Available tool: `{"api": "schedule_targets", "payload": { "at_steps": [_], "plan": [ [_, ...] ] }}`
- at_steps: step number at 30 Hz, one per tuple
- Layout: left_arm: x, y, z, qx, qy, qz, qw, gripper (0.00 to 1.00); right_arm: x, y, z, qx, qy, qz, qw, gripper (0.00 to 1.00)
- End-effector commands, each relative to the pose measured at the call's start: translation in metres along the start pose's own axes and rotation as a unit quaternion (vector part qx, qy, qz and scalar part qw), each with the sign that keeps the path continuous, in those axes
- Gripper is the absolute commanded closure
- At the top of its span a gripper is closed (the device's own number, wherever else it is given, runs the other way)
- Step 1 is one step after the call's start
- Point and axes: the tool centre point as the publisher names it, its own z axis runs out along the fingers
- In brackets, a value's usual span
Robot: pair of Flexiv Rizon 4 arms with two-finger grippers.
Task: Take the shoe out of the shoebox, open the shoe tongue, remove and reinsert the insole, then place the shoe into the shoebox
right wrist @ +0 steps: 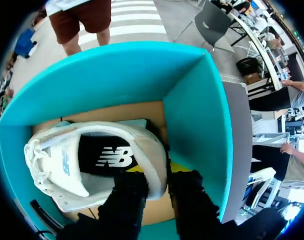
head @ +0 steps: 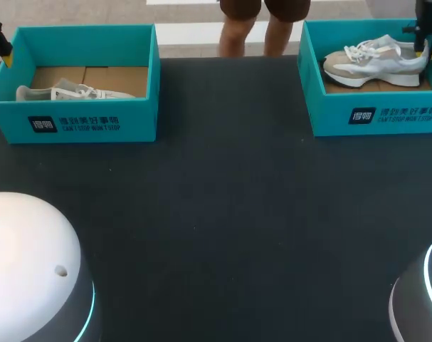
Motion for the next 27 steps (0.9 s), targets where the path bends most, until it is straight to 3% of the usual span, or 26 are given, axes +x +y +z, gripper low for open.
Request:
{"api": "schedule_targets", "payload": {
  "at_steps": [1,10,13,27],
  "plan": [
    [0.000,-0.001,0.000,-0.001,0.001,0.000,1.000,0.00,0.004,-0.003,-0.004,0.008,-0.006,-0.005,1.000,1.00],
    [0.000,-0.001,0.000,-0.001,0.001,0.000,1.000,0.00,0.001,-0.020,-0.043,-0.014,-0.028,-0.007,1.000,1.00],
    [0.000,-0.001,0.000,-0.001,0.001,0.000,1.000,0.00,-0.003,-0.028,-0.068,-0.023,-0.034,0.012,0.999,1.00],
    [0.000,-0.001,0.000,-0.001,0.001,0.000,1.000,0.00,0.016,-0.044,-0.156,-0.076,-0.037,0.075,0.994,1.00]
  ]
}}
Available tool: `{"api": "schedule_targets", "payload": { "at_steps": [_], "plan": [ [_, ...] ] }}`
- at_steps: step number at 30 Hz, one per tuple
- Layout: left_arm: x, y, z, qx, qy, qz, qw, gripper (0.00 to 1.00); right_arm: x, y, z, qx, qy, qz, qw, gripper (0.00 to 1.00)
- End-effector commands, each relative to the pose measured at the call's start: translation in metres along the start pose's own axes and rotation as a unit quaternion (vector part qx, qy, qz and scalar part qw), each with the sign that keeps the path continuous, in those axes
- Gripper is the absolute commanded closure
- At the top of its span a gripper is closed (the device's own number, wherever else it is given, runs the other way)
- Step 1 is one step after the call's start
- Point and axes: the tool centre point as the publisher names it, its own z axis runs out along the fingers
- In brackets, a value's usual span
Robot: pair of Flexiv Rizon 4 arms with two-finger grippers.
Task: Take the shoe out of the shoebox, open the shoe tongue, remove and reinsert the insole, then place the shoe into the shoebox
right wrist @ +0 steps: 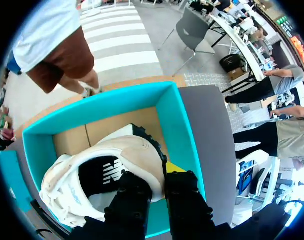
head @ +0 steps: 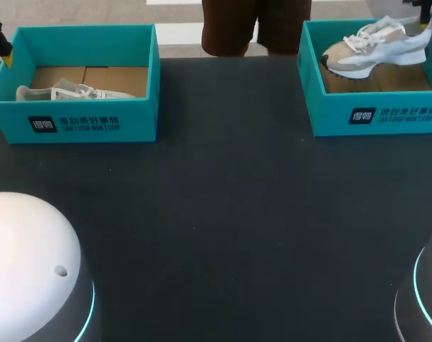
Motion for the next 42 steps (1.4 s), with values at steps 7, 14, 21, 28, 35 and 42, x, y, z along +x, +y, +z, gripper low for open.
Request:
{"api": "schedule_targets", "payload": {
  "at_steps": [7,14,21,28,35,42],
  "plan": [
    [0.000,-0.001,0.000,-0.001,0.001,0.000,1.000,0.00,0.016,-0.039,-0.095,-0.079,0.003,0.026,0.997,1.00],
    [0.000,-0.001,0.000,-0.001,0.001,0.000,1.000,0.00,0.032,-0.066,-0.132,-0.107,0.004,0.019,0.994,1.00],
    [0.000,-0.001,0.000,-0.001,0.001,0.000,1.000,0.00,0.055,-0.113,-0.151,-0.106,0.010,0.017,0.994,1.00],
    [0.000,-0.001,0.000,-0.001,0.001,0.000,1.000,0.00,0.075,-0.171,-0.170,-0.102,0.022,0.029,0.994,1.00],
    [0.000,-0.001,0.000,-0.001,0.001,0.000,1.000,0.00,0.095,-0.227,-0.183,-0.079,0.023,0.014,0.996,1.00],
    [0.000,-0.001,0.000,-0.001,0.001,0.000,1.000,0.00,0.115,-0.284,-0.200,-0.069,0.020,0.038,0.997,1.00]
  ]
}}
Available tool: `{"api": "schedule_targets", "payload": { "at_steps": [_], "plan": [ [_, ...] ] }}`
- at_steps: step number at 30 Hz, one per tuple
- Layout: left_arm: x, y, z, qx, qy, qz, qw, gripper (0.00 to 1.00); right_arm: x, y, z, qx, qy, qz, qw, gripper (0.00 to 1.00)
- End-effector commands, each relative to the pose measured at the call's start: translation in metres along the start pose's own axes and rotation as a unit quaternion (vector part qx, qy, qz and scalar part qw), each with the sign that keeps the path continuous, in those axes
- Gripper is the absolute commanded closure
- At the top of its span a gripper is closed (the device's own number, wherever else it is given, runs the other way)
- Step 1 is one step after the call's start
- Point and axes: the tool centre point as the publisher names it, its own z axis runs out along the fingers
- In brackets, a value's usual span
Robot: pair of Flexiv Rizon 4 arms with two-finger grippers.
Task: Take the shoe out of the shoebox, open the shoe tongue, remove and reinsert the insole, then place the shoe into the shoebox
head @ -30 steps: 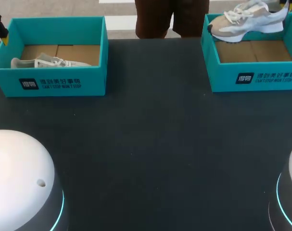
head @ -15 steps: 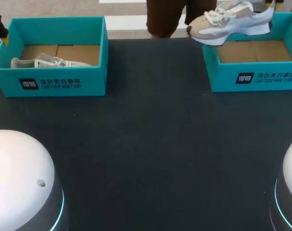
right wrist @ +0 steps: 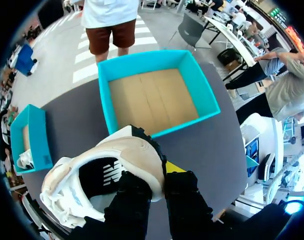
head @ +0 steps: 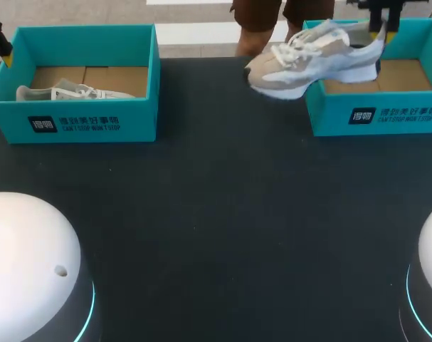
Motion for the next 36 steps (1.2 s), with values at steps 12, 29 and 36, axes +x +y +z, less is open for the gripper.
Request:
{"api": "schedule_targets", "payload": {
  "at_steps": [12,29,36],
  "plan": [
    [0.000,-0.001,0.000,-0.001,0.001,0.000,1.000,0.00,0.050,-0.111,-0.028,-0.026,0.020,-0.003,0.999,1.00],
    [0.000,-0.001,0.000,-0.001,0.001,0.000,1.000,0.00,0.050,-0.111,-0.028,-0.026,0.020,-0.003,0.999,1.00],
    [0.000,-0.001,0.000,-0.001,0.001,0.000,1.000,0.00,0.056,-0.145,-0.025,-0.018,0.010,0.019,1.000,1.00]
  ]
}}
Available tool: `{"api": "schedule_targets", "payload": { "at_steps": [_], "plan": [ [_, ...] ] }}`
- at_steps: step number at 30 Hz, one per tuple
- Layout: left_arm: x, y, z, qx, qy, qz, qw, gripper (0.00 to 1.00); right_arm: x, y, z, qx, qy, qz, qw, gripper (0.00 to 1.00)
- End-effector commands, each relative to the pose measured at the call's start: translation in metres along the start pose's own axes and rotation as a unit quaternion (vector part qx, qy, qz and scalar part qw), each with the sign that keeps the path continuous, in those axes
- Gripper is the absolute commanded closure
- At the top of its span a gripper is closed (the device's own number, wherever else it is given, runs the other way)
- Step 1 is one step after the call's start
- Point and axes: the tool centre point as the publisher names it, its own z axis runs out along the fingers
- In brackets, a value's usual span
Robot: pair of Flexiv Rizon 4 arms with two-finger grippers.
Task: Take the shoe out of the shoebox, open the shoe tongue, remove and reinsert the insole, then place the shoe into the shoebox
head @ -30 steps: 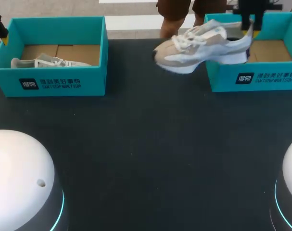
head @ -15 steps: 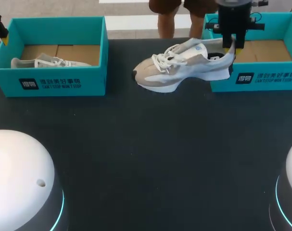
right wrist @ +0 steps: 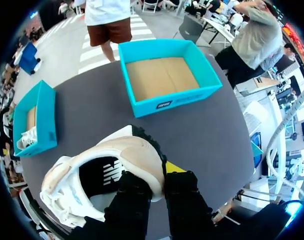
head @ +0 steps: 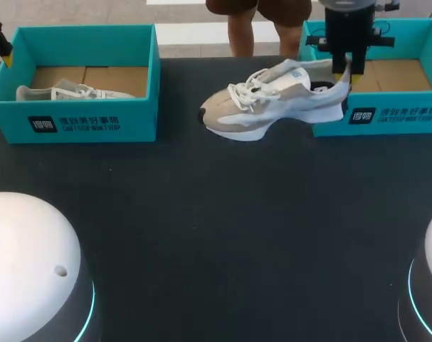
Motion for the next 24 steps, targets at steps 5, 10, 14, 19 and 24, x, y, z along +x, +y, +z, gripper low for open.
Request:
{"api": "schedule_targets", "payload": {
  "at_steps": [5,10,14,19,24],
  "plan": [
    [0.000,-0.001,0.000,-0.001,0.001,0.000,1.000,0.00,0.014,-0.057,0.006,-0.003,-0.010,0.018,1.000,1.00],
    [0.000,-0.001,0.000,-0.001,0.001,0.000,1.000,0.00,0.016,-0.088,0.010,0.000,-0.030,0.016,0.999,1.00],
    [0.000,-0.001,0.000,-0.001,0.001,0.000,1.000,0.00,0.021,-0.116,0.017,0.008,-0.017,0.019,1.000,1.00],
    [0.000,-0.001,0.000,-0.001,0.001,0.000,1.000,0.00,0.036,-0.140,0.031,0.011,-0.021,0.001,1.000,1.00],
    [0.000,-0.001,0.000,-0.001,0.001,0.000,1.000,0.00,0.057,-0.155,0.055,0.017,-0.010,-0.010,1.000,1.00]
  ]
}}
